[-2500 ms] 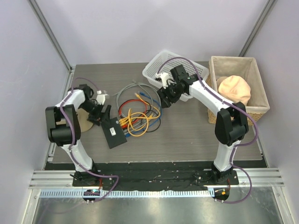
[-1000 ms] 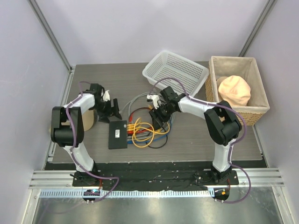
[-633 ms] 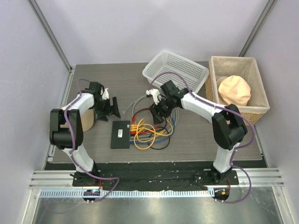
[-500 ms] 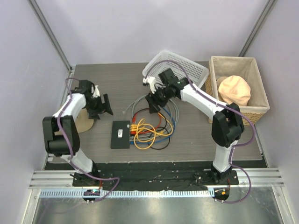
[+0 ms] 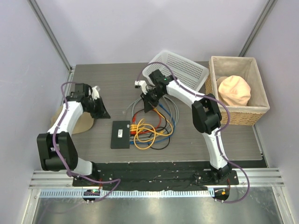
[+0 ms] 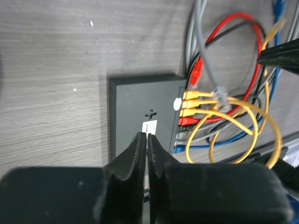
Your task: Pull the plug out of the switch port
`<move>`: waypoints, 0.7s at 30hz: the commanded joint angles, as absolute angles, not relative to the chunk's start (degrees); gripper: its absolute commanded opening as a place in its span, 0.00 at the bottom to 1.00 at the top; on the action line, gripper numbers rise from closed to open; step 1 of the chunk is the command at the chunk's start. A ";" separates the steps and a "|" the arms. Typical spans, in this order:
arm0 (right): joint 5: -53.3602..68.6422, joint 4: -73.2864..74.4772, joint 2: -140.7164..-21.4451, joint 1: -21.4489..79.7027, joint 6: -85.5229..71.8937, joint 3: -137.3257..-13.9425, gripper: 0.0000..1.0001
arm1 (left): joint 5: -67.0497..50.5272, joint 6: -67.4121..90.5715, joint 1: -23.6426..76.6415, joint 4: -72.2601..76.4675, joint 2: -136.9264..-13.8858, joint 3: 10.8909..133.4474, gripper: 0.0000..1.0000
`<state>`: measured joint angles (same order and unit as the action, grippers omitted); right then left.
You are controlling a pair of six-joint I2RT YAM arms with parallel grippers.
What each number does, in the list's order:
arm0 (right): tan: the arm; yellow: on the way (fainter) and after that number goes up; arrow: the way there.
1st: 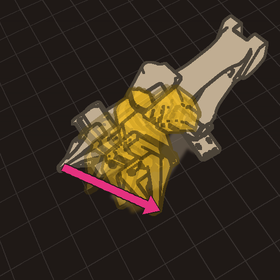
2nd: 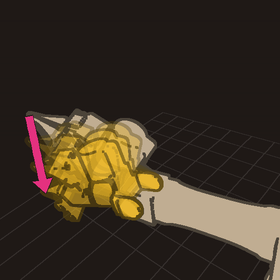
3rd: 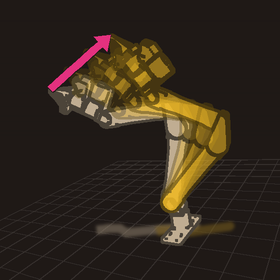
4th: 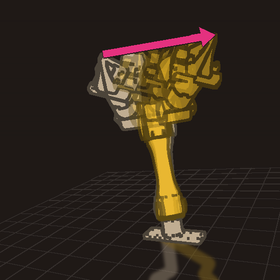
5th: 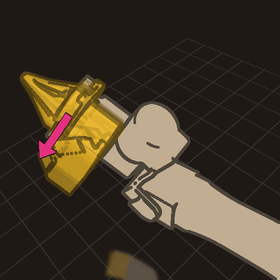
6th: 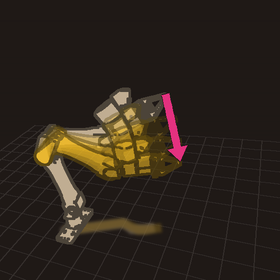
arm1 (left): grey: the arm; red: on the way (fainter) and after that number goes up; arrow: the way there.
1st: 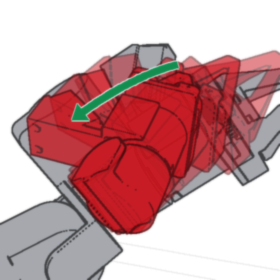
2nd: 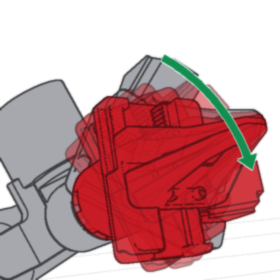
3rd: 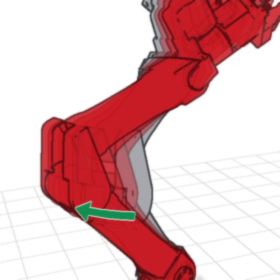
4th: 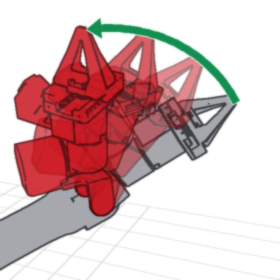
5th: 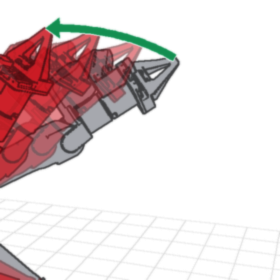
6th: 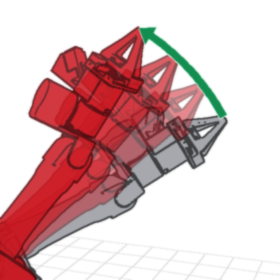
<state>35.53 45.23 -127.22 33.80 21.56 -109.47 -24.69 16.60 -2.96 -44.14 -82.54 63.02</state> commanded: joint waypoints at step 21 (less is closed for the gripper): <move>21.00 27.51 -132.44 30.86 5.54 -106.44 0.07 | -18.73 19.53 1.23 -36.83 -87.45 52.12 0.06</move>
<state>26.57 30.85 -133.64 33.78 7.86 -106.10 -21.32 21.04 1.39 -37.95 -88.23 51.94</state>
